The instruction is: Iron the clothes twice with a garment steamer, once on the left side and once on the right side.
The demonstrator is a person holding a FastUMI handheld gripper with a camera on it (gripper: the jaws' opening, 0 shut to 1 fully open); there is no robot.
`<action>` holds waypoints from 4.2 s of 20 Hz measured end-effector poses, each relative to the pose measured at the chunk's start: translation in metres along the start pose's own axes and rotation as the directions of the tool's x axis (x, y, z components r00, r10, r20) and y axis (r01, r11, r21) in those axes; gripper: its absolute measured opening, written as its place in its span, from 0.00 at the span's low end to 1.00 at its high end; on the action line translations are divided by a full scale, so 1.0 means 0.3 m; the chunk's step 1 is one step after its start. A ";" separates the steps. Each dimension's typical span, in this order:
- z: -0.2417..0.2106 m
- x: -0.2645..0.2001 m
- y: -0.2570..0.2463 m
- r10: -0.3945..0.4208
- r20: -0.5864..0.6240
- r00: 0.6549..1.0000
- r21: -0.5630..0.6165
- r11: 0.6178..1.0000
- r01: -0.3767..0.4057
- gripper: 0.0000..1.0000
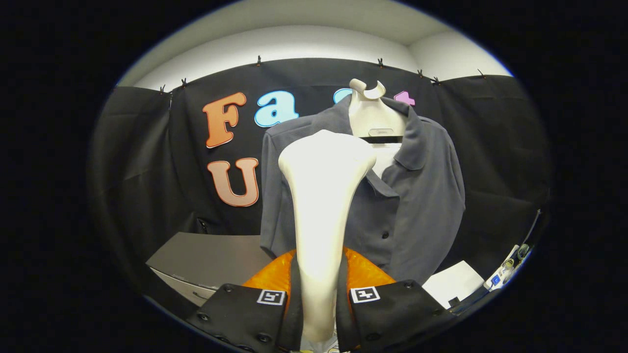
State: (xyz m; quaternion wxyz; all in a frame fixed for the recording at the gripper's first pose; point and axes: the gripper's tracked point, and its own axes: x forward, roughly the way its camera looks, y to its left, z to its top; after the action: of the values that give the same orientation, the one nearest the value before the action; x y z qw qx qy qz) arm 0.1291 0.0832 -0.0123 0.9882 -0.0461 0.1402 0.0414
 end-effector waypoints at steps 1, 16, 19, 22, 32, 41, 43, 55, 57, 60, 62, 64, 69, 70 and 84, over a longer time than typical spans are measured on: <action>-0.010 0.012 -0.008 -0.001 -0.007 1.000 0.002 1.000 0.002 0.35; -0.219 0.147 -0.103 -0.034 -0.124 0.992 0.022 0.999 0.037 0.35; -0.267 0.154 -0.108 -0.034 -0.154 0.988 0.029 0.999 0.039 0.35; -0.307 0.155 -0.113 -0.035 -0.178 0.983 0.041 0.998 0.043 0.35; -0.480 0.136 -0.141 -0.063 -0.287 0.956 0.032 0.997 0.075 0.35; -0.674 0.126 -0.169 -0.076 -0.395 0.915 0.043 0.994 0.101 0.35; -0.721 0.123 -0.176 -0.078 -0.419 0.904 0.044 0.993 0.106 0.35; -1.094 0.118 -0.233 -0.078 -0.568 0.819 0.074 0.987 0.145 0.35; -1.138 0.119 -0.248 -0.083 -0.584 0.807 0.069 0.986 0.152 0.35; -1.194 0.121 -0.258 -0.082 -0.608 0.789 0.071 0.985 0.157 0.35; -1.229 0.124 -0.260 -0.079 -0.624 0.778 0.075 0.984 0.160 0.35; -1.259 0.128 -0.267 -0.075 -0.636 0.768 0.076 0.984 0.160 0.35; -1.326 0.137 -0.280 -0.067 -0.662 0.747 0.082 0.983 0.162 0.35; -1.336 0.136 -0.279 -0.066 -0.667 0.742 0.087 0.982 0.165 0.35; -1.011 0.005 -0.323 -0.099 -0.560 0.823 0.072 0.983 0.168 0.35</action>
State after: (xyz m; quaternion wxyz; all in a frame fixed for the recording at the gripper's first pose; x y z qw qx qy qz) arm 0.0568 -0.0440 -0.2951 0.9067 -0.0074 0.4187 -0.0515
